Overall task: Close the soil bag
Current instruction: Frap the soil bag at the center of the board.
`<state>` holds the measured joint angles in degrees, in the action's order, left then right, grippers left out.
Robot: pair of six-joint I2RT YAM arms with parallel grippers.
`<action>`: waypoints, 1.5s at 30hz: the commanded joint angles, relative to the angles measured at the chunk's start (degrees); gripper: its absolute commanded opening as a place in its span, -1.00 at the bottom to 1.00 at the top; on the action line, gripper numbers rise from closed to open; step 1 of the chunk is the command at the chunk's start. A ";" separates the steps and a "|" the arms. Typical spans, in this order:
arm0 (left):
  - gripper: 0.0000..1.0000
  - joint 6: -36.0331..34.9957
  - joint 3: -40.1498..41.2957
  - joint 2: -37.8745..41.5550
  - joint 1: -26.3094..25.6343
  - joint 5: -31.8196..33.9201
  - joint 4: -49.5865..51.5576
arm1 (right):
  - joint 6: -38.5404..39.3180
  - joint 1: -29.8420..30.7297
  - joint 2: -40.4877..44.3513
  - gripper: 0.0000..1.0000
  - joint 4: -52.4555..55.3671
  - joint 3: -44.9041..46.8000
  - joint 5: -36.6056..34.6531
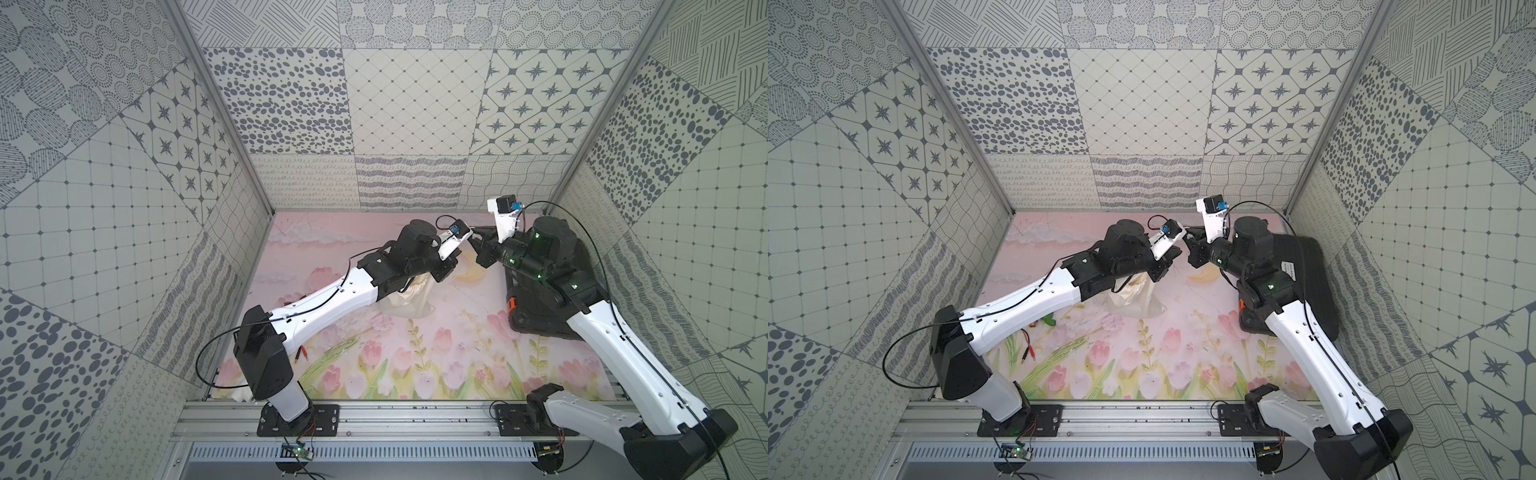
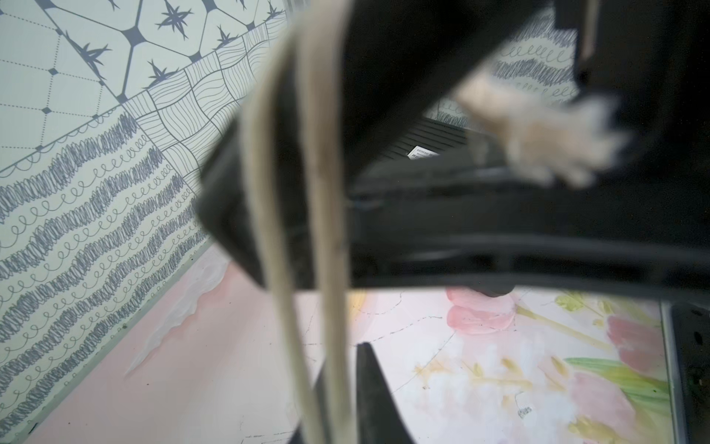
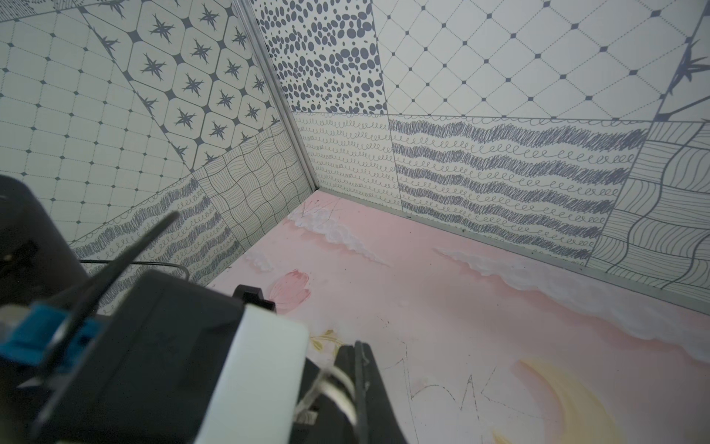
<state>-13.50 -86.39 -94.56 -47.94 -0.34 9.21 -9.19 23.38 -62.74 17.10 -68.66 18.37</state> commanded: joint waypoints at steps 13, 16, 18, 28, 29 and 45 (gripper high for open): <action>-1.00 5.30 21.44 8.31 -3.69 11.73 19.09 | 1.01 -6.04 -0.91 -1.00 -1.36 -8.98 -7.52; -0.99 7.46 23.47 7.84 -3.98 13.63 22.19 | 0.70 -6.47 -1.35 -1.00 -1.44 -10.23 -8.53; -0.97 9.00 23.95 6.63 -4.15 14.84 24.69 | 0.46 -6.66 -1.64 -1.00 -1.39 -11.03 -8.65; -0.93 14.25 25.90 4.68 -5.52 17.16 31.00 | 0.16 -7.81 -2.71 -1.00 -1.48 -13.29 -10.62; -0.91 14.50 25.91 4.59 -5.64 17.16 31.61 | 0.13 -8.15 -2.88 -1.00 -1.46 -13.34 -10.89; -0.89 17.03 28.82 5.10 -5.06 21.63 36.01 | -4.97 -21.65 -6.40 -1.00 -1.45 -16.03 -9.63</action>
<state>1.23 -60.80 -88.09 -53.80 15.22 -0.36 -9.98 10.70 -71.55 44.03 -76.29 22.92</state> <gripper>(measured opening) 0.062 0.048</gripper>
